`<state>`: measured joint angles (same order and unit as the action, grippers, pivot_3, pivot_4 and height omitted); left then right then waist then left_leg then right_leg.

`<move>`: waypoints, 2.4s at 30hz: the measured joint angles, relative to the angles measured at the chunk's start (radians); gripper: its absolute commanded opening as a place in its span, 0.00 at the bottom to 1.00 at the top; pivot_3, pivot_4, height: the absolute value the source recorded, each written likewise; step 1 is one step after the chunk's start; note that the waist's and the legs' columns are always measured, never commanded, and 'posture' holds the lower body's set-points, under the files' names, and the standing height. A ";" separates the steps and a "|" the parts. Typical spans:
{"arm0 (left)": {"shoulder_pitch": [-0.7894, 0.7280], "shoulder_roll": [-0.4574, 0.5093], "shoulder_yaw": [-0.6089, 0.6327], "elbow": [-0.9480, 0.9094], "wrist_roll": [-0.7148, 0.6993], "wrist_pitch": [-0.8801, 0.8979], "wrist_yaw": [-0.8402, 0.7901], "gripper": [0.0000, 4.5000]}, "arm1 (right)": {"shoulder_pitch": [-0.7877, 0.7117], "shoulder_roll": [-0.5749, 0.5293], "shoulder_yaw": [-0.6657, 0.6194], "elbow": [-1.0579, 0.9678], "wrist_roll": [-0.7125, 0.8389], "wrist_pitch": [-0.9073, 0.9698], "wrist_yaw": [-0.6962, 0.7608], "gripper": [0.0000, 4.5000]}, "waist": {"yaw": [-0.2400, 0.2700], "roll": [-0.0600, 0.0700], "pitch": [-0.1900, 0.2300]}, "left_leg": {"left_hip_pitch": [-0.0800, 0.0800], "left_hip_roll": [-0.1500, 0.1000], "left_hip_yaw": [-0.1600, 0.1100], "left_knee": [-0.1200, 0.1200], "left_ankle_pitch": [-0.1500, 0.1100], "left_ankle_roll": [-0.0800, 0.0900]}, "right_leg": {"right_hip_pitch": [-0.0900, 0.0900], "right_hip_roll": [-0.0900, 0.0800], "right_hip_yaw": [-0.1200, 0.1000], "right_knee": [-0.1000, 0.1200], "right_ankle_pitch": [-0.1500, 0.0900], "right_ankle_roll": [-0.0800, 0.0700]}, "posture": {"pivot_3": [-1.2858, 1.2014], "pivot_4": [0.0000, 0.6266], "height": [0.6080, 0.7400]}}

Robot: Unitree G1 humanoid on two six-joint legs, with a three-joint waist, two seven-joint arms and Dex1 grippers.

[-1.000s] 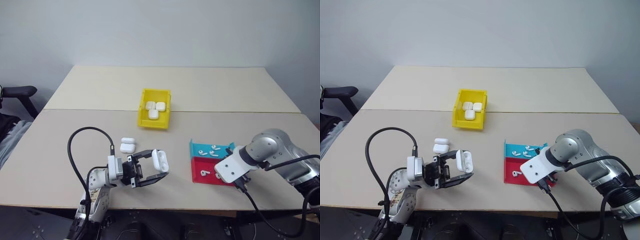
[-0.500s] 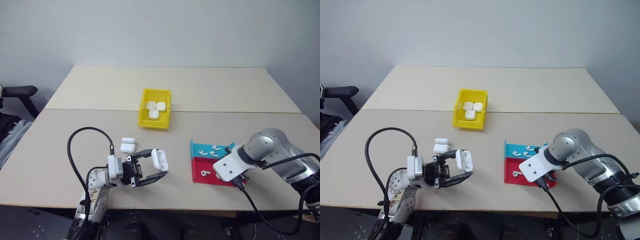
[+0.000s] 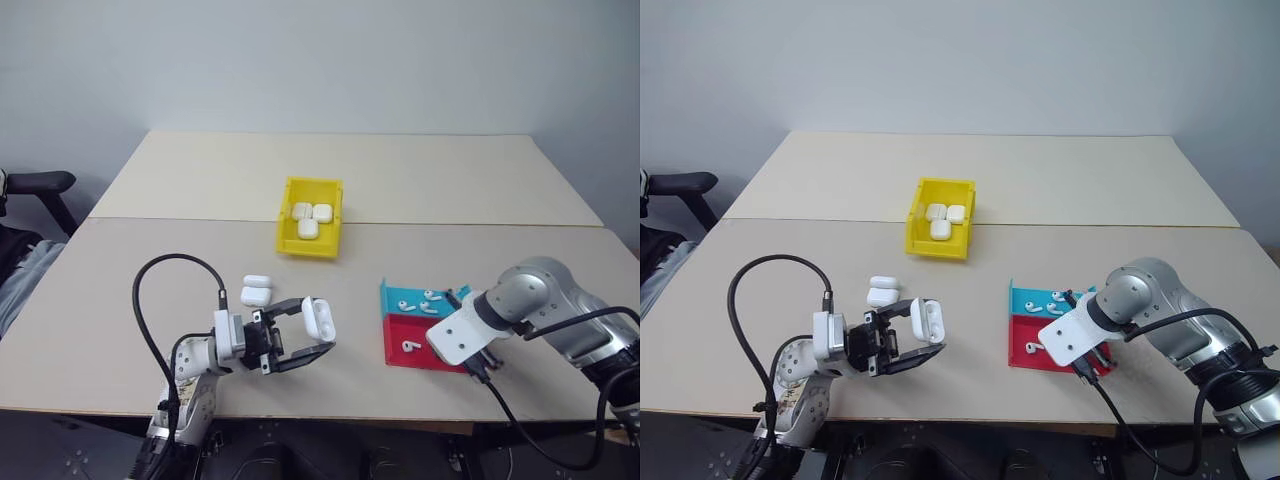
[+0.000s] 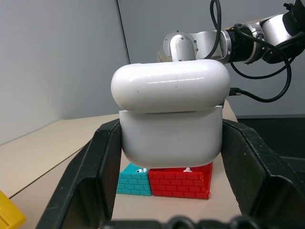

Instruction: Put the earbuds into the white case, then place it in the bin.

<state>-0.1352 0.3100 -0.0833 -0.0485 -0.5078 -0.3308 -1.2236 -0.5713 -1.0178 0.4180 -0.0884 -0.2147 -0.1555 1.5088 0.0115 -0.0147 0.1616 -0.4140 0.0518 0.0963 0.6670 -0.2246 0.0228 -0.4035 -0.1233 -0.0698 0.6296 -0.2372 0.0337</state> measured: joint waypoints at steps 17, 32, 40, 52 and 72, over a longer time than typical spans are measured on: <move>0.014 0.006 -0.002 -0.006 0.000 0.000 0.020 0.63 | -0.002 0.011 -0.042 -0.042 0.046 0.059 -0.015 0.22 | 0.000 0.000 0.000 | 0.000 0.000 0.000 0.000 0.000 0.000 | 0.000 0.000 0.000 0.000 0.000 0.000 | 0.52 0.24 1.00; 0.011 0.006 -0.008 -0.005 0.001 -0.001 0.015 0.63 | 0.011 -0.064 -0.119 -0.063 0.106 -0.043 -0.019 0.22 | -0.001 0.000 0.000 | 0.000 0.000 0.000 0.000 0.000 0.000 | 0.000 0.000 0.000 0.000 0.000 0.000 | 0.52 0.24 1.00; 0.015 0.011 -0.010 -0.006 0.003 -0.002 0.023 0.63 | 0.001 0.000 -0.107 -0.070 0.110 0.005 -0.017 0.22 | -0.002 0.000 0.000 | 0.000 0.000 0.000 0.000 0.000 0.000 | 0.000 0.000 0.000 0.000 0.000 0.000 | 0.52 0.24 1.00; 0.019 0.013 -0.014 -0.023 0.031 -0.002 0.050 0.63 | -0.043 0.072 -0.020 -0.210 0.058 0.413 0.003 0.40 | 0.000 0.000 0.000 | 0.000 0.000 -0.002 0.000 0.000 0.000 | 0.000 0.000 0.000 0.000 0.000 0.000 | 0.52 0.24 1.00; 0.029 0.014 -0.018 -0.024 0.035 -0.009 0.058 0.63 | -0.044 0.109 0.079 -0.164 -0.019 0.538 -0.018 0.40 | -0.001 0.000 0.000 | 0.000 0.000 -0.002 0.000 0.000 0.000 | -0.001 0.000 0.000 0.000 0.000 0.000 | 0.52 0.24 1.00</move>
<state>-0.1060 0.3242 -0.1018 -0.0724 -0.4725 -0.3395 -1.1659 -0.6155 -0.9087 0.4969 -0.2528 -0.2336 0.3830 1.4904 0.0110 -0.0145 0.1615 -0.4143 0.0520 0.0947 0.6669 -0.2246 0.0229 -0.4041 -0.1232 -0.0699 0.6300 -0.2372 0.0335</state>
